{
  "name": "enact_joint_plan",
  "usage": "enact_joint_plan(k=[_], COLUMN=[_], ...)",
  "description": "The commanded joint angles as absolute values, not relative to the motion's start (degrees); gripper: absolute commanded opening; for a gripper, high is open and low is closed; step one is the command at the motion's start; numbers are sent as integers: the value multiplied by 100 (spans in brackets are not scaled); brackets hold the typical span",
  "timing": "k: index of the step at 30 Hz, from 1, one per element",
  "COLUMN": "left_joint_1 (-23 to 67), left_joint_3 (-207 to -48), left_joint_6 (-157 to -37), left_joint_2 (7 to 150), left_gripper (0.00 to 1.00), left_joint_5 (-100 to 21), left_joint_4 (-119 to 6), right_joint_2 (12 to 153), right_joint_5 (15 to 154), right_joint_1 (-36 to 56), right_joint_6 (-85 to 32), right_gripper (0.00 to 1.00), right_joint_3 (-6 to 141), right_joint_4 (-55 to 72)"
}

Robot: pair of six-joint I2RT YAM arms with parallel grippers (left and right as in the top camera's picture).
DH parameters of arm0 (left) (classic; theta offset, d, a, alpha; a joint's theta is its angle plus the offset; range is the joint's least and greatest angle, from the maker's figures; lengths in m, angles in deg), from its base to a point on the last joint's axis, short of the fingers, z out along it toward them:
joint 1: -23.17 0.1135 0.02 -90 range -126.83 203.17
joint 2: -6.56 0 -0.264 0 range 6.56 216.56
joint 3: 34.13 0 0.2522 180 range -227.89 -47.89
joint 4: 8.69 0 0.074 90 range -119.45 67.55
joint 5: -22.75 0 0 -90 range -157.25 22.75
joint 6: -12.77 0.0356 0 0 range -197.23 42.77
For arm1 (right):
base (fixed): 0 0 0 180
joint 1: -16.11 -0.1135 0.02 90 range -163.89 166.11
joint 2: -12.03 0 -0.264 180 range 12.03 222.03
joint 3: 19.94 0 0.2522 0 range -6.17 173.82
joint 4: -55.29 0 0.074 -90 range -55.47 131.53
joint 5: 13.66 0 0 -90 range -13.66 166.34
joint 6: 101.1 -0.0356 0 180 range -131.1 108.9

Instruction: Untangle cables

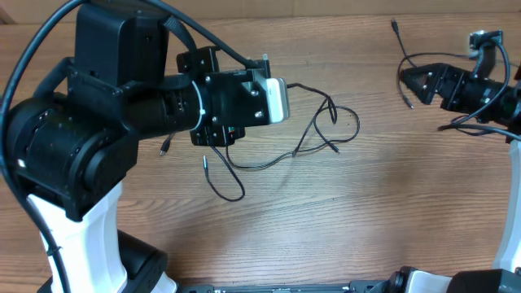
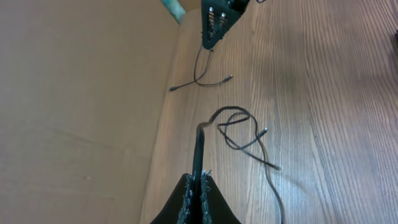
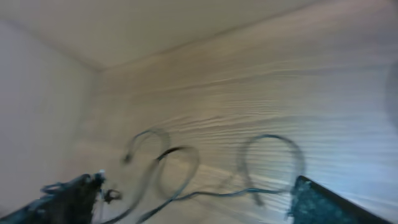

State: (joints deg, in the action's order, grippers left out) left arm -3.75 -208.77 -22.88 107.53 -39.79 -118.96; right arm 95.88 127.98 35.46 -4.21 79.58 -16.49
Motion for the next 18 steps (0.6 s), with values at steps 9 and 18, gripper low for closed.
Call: enact_joint_plan(k=[9, 18], left_joint_1=[-379, -69], left_joint_3=[-20827, -20823], left_joint_6=[-2723, -3628], left_joint_2=[11042, 11042], left_gripper=[4, 4], left_joint_5=[-3937, -4154], left_joint_4=[-11820, -11551], right_joint_2=[9533, 9533], right_joint_5=[13305, 12481], right_joint_1=[1544, 517], right_joint_6=[1606, 663], right_gripper=[100, 100], right_joint_3=[7967, 7967], right_joint_4=[-1542, -298])
